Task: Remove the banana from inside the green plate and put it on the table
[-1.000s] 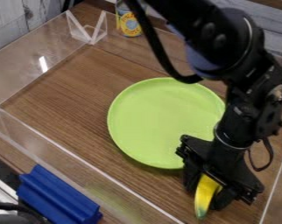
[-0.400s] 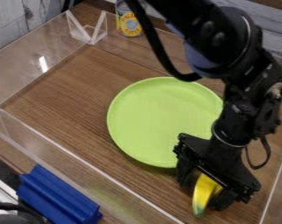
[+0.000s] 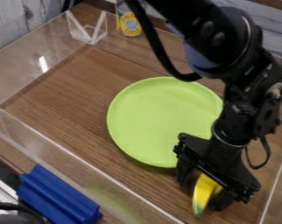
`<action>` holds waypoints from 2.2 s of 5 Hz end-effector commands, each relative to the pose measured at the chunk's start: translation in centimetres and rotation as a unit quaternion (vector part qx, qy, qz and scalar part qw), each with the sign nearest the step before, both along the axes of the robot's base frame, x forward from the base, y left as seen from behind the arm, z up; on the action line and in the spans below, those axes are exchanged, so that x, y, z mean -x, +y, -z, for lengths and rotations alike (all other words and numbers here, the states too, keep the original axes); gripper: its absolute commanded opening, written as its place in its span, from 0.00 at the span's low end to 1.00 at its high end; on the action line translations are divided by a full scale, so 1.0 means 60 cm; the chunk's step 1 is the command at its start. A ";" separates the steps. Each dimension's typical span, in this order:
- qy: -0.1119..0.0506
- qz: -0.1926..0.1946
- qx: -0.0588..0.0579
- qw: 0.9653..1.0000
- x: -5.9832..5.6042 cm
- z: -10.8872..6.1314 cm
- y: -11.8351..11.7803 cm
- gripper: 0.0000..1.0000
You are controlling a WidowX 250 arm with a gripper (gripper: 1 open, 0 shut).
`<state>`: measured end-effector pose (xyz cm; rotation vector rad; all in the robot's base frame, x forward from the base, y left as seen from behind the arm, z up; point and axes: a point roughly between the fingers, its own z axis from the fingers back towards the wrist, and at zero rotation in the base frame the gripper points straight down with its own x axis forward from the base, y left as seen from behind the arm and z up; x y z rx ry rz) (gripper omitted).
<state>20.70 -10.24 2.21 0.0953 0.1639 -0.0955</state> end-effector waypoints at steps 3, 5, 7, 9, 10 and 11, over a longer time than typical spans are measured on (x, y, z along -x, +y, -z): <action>-0.012 0.000 -0.001 1.000 -0.013 -0.008 0.009 1.00; -0.010 0.001 -0.003 1.000 -0.013 -0.002 0.013 1.00; -0.001 0.002 -0.007 1.000 -0.009 -0.008 0.019 1.00; 0.008 0.002 -0.012 1.000 -0.005 -0.013 0.025 1.00; 0.012 0.003 -0.014 1.000 -0.004 -0.016 0.028 1.00; 0.017 0.003 -0.017 1.000 -0.002 -0.019 0.031 1.00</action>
